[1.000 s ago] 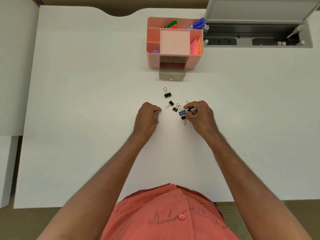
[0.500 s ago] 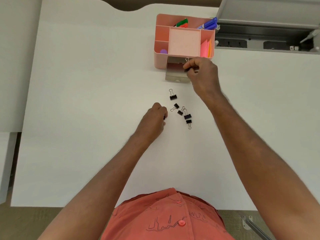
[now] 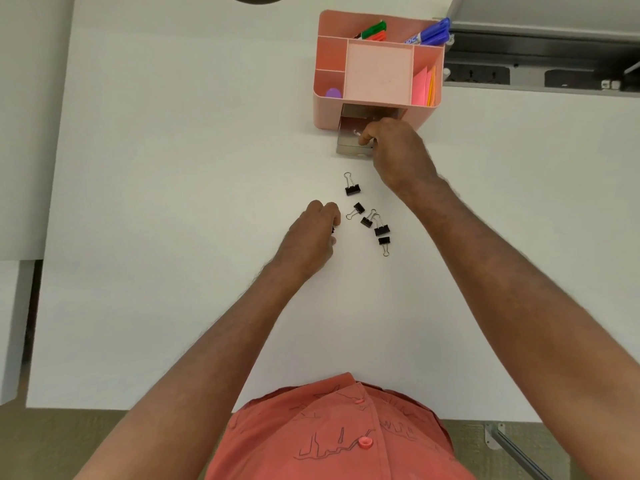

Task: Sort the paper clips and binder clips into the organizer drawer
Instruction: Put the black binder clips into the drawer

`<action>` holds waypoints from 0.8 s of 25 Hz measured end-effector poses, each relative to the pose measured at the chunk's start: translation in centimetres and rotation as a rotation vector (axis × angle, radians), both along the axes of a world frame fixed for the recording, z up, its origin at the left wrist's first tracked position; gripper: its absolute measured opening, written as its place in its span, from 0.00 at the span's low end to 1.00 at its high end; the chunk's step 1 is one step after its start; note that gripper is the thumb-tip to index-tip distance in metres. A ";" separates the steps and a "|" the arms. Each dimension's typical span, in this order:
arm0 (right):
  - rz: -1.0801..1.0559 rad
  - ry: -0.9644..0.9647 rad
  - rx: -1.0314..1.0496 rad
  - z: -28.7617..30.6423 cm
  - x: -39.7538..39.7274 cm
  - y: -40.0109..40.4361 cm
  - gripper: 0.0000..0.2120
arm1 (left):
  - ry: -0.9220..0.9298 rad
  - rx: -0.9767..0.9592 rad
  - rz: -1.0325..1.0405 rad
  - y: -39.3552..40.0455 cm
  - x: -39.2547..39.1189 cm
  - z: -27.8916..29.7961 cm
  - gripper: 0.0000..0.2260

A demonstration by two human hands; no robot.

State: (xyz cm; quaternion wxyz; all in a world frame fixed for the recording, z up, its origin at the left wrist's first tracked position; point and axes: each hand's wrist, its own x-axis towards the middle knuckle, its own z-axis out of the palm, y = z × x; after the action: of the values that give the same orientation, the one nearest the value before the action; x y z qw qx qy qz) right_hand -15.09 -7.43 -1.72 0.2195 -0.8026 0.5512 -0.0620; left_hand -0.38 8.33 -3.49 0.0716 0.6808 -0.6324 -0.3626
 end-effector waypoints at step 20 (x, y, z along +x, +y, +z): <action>-0.201 -0.020 0.132 -2.7 -3.8 15.1 0.23 | 0.212 -0.361 0.277 -10.9 -0.4 4.7 0.12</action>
State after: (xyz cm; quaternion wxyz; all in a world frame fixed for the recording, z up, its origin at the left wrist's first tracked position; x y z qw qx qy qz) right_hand -18.91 7.64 -4.46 0.2699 -0.7265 0.6295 -0.0556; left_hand -0.78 -2.59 1.24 0.3071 0.6952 -0.5766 -0.2998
